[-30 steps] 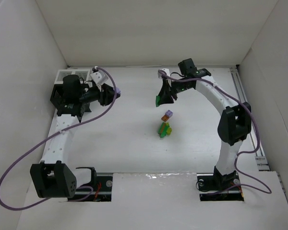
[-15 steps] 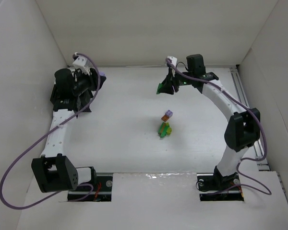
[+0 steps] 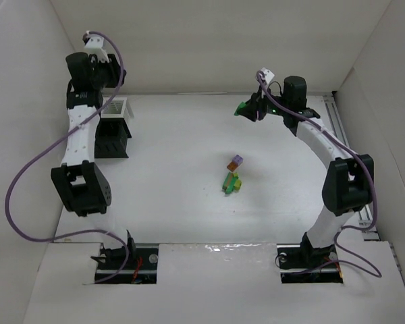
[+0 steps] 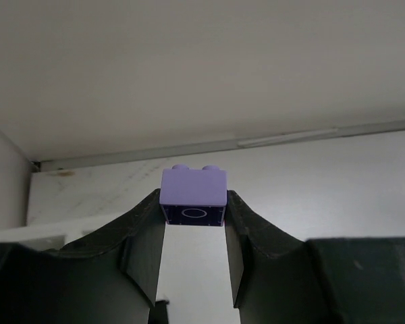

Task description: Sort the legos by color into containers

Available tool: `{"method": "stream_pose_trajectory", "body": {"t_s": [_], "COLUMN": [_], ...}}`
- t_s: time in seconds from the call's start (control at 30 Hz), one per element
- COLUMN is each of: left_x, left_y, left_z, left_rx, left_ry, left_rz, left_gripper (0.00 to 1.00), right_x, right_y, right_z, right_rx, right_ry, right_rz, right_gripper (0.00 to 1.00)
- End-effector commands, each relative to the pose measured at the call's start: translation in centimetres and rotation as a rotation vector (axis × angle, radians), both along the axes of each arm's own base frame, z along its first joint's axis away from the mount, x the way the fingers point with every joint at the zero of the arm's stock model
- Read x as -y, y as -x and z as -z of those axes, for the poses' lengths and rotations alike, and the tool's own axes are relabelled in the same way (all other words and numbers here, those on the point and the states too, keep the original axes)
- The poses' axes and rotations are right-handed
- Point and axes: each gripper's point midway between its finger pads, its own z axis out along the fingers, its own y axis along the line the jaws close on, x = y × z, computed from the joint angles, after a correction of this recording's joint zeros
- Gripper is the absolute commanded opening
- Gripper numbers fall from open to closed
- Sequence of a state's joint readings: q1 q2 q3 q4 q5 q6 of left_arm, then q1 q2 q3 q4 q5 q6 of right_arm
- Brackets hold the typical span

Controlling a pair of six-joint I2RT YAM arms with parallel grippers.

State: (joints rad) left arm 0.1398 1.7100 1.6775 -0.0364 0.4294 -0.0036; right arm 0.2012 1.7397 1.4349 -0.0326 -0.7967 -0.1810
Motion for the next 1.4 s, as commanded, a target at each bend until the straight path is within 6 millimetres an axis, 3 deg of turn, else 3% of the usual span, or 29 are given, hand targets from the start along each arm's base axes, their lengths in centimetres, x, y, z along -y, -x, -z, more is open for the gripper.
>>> {"method": "stream_pose_trajectory", "body": {"t_s": [0.0,0.03,0.07,0.2,0.3,0.33,0.4,0.43,0.67,0.73,0.83,0.9,0.93,1.0,1.2,1.37], "left_x": [-1.9,-2.9,-3.3,-5.3,-6.0,-6.4,-7.1,-7.2,-7.8,-8.0,-9.1,-10.8,-11.2,-12.2,-13.1,-14.3], "left_y": [-1.4,-1.8,-2.4,-2.9,-2.2,-2.0,-1.8,-1.6,-1.4,-1.2,-1.4,-1.3,-1.2,-1.0,-0.5,-0.3], "left_z": [-1.8,-2.5,-0.6,1.2,2.9,3.3,3.2,4.6,5.7,6.9,6.2,6.3,6.7,6.2,7.6,7.1], "left_rx": [-0.008,-0.004,-0.046,-0.09,-0.151,-0.171,-0.191,-0.241,-0.308,-0.338,-0.306,-0.3,-0.309,-0.29,-0.3,-0.257], "left_ry": [-0.078,-0.082,-0.091,-0.125,-0.166,-0.182,-0.184,-0.207,-0.247,-0.248,-0.239,-0.227,-0.221,-0.199,-0.15,-0.126], "left_rz": [-0.035,-0.062,-0.072,-0.173,-0.194,-0.212,-0.231,-0.217,-0.198,-0.202,-0.231,-0.267,-0.267,-0.28,-0.288,-0.291], "left_gripper": [0.0,0.0,0.0,0.0,0.0,0.0,0.0,0.0,0.0,0.0,0.0,0.0,0.0,0.0,0.0,0.0], "right_x": [0.0,0.5,0.5,0.3,0.7,0.7,0.6,0.6,0.2,0.0,-0.7,-0.9,-1.5,-1.8,-4.2,-5.9], "right_y": [-2.6,-3.2,-3.2,-3.7,-4.3,-4.4,-4.2,-4.3,-4.0,-3.9,-3.8,-3.9,-3.7,-4.0,-2.9,-1.9], "right_z": [-3.2,-2.5,-2.5,-2.3,-2.2,-1.4,-0.8,-1.0,0.2,0.5,-0.7,-0.8,-2.0,-1.9,-3.9,-4.4], "right_rx": [0.106,0.089,0.089,0.087,0.101,0.08,0.062,0.078,0.042,0.029,0.045,0.049,0.063,0.029,-0.059,-0.073], "right_ry": [-0.053,-0.057,-0.058,-0.066,-0.068,-0.073,-0.088,-0.1,-0.151,-0.16,-0.172,-0.174,-0.187,-0.207,-0.3,-0.309], "right_rz": [0.031,0.044,0.044,0.046,0.055,0.058,0.062,0.064,0.064,0.043,0.023,0.014,-0.008,-0.017,-0.124,-0.166], "right_gripper": [0.0,0.0,0.0,0.0,0.0,0.0,0.0,0.0,0.0,0.0,0.0,0.0,0.0,0.0,0.0,0.0]}}
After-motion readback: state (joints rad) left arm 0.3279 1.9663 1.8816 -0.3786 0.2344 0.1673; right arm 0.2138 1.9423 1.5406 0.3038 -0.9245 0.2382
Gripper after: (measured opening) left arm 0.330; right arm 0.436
